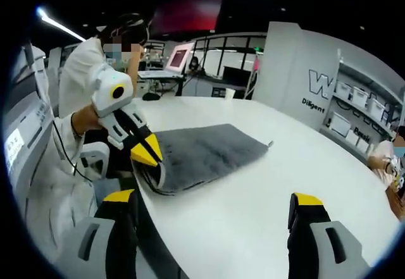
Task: Open the folded towel by lifting each exposed corner and separating the folded layers until the towel lies flat within the target outline without major curled edges
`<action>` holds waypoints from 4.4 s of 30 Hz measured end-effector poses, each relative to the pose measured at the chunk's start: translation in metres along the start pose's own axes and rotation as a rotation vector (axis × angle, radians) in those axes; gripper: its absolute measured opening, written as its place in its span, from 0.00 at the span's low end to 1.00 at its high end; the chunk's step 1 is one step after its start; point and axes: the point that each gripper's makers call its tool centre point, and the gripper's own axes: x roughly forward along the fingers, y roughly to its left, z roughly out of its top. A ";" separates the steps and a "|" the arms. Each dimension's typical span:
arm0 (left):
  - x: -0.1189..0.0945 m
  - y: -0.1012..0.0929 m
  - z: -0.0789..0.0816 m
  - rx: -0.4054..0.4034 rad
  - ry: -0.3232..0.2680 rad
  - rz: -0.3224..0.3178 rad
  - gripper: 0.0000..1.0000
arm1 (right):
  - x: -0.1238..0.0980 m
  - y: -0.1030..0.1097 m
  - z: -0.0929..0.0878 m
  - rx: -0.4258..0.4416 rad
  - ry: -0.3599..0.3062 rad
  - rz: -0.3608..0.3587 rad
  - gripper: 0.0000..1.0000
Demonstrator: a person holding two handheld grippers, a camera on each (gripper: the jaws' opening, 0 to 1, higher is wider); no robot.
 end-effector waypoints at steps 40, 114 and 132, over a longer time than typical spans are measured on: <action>0.001 -0.025 0.001 -0.061 0.048 -0.117 0.26 | 0.000 0.004 -0.009 -0.002 0.044 0.014 0.98; -0.120 0.136 0.005 -0.295 -0.266 0.571 0.04 | 0.001 0.004 -0.017 -0.009 0.081 0.014 0.97; -0.185 0.160 -0.044 -0.329 -0.186 0.807 0.04 | 0.007 0.009 -0.019 -0.012 0.092 0.033 0.97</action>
